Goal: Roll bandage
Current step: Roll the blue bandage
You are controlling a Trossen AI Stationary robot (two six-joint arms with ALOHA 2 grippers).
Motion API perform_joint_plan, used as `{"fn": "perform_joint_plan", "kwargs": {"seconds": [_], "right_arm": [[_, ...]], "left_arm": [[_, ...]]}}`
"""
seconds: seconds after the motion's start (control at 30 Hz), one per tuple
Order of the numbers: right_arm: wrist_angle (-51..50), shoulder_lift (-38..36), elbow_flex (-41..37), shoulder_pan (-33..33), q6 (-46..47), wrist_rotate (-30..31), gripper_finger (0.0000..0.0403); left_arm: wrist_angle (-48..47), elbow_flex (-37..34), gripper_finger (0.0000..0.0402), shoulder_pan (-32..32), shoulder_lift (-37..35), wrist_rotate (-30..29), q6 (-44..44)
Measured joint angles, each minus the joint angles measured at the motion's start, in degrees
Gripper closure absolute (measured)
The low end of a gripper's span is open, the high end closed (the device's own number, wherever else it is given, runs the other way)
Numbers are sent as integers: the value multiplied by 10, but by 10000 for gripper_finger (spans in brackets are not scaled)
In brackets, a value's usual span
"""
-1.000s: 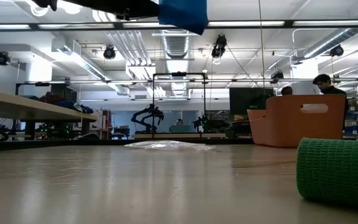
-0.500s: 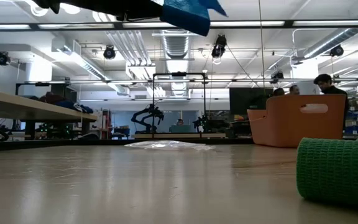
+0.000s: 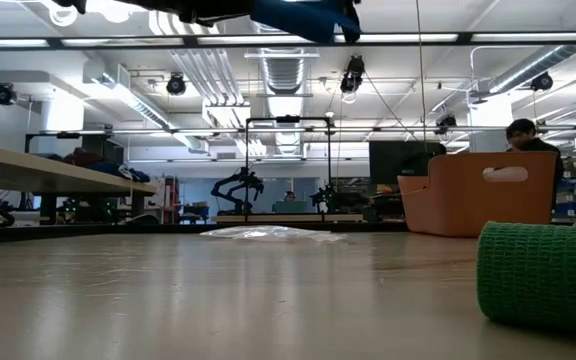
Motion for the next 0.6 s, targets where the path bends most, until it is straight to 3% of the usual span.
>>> {"fn": "perform_joint_plan", "kwargs": {"seconds": [0.2,0.43,0.6], "right_arm": [[-51,0,0,-28,-2,-2,163],[-143,0,0,-25,-59,-15,121],[-214,0,-2,-14,-97,-94,96]], "left_arm": [[-9,0,401,-10,-23,7,-2],[1,0,401,-28,-53,97,-3],[8,0,401,-38,-68,167,-7]]}}
